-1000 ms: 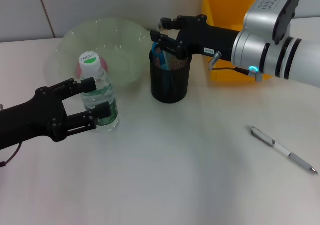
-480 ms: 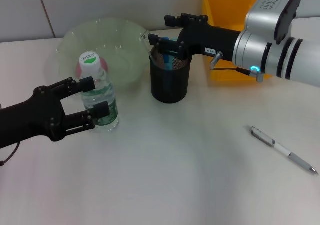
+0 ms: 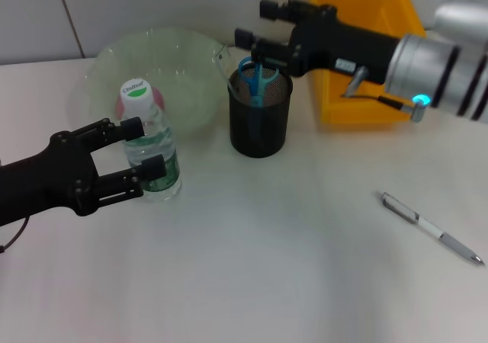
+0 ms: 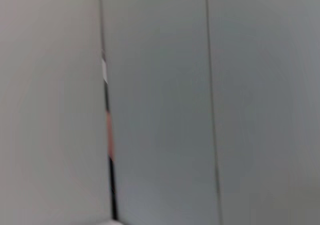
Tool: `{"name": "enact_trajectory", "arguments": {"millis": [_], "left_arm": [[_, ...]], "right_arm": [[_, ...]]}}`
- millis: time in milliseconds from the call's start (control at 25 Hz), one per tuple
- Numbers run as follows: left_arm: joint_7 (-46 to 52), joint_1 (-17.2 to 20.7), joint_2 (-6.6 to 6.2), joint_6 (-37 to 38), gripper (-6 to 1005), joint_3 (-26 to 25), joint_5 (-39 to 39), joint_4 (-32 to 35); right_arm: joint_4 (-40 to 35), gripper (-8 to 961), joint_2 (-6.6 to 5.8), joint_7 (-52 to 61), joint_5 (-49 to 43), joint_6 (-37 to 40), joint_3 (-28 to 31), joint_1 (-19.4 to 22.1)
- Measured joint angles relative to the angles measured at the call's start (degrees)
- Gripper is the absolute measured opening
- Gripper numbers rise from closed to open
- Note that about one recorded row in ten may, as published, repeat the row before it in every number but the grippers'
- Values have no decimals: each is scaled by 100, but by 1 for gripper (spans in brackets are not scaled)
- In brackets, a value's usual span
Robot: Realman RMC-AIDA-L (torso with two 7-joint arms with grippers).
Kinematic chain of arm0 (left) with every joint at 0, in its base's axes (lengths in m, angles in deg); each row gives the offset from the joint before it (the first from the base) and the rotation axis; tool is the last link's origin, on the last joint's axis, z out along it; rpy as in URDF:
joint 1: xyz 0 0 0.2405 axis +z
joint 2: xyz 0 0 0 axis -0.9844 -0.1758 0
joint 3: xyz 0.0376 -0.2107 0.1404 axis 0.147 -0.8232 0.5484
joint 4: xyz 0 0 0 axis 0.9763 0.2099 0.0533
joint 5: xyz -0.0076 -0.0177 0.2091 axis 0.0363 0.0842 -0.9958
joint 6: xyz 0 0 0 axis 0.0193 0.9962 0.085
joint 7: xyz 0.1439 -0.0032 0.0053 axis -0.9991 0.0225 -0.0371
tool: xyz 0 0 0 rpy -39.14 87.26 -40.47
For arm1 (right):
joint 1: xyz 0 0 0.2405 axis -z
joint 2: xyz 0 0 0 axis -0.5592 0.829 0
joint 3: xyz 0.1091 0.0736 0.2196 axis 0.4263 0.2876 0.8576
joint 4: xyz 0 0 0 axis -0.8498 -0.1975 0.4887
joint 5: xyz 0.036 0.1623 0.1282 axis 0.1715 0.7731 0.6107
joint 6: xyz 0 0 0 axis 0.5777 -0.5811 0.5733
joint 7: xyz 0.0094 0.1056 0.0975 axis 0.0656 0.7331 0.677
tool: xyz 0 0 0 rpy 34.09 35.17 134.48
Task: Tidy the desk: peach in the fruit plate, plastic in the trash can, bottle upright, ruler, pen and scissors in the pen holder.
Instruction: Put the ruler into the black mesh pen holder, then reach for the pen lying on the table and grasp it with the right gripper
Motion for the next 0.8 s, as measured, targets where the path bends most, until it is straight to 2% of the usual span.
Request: {"name": "enact_trajectory", "arguments": {"millis": [80,120,160,200,280,320,360,440,560,600,800], "left_arm": [[-1,0,0,0,798,1,-1,0],[-23,0,0,-6,798,0,-14,4],[-23,0,0,-6,798,0,-14,4],[-37,-2,1,-13,798,0,-20,5],[-62,-4,3,-29,798,0,-27,8],[-68,-7,4,-31,798,0,-29,23],[-68,-8,4,-30,798,0,-29,26],[-70,-14,3,-23,798,0,-31,57],[-75,-16,3,-13,798,0,-33,103],[-76,-17,6,-8,798,2,-33,128],[-79,-18,28,1,798,9,-36,206]], "right_arm": [[-436,662,-10,384,-40,230,-3,231],[-984,663,-24,955,-256,457,0,489],[-984,663,-24,955,-256,457,0,489],[-1344,663,-36,1338,-473,554,18,618],[-1922,663,-41,2043,-993,678,62,785],[-2653,662,-27,2917,-1829,805,146,935],[-2653,662,-27,2917,-1829,805,146,935],[-3298,661,-5,3788,-2635,957,196,1007],[-4376,662,2,5641,-4303,1499,225,1007],[-4376,662,2,5641,-4303,1499,225,1007],[-5207,663,-7,7228,-5834,2429,264,826]]}}
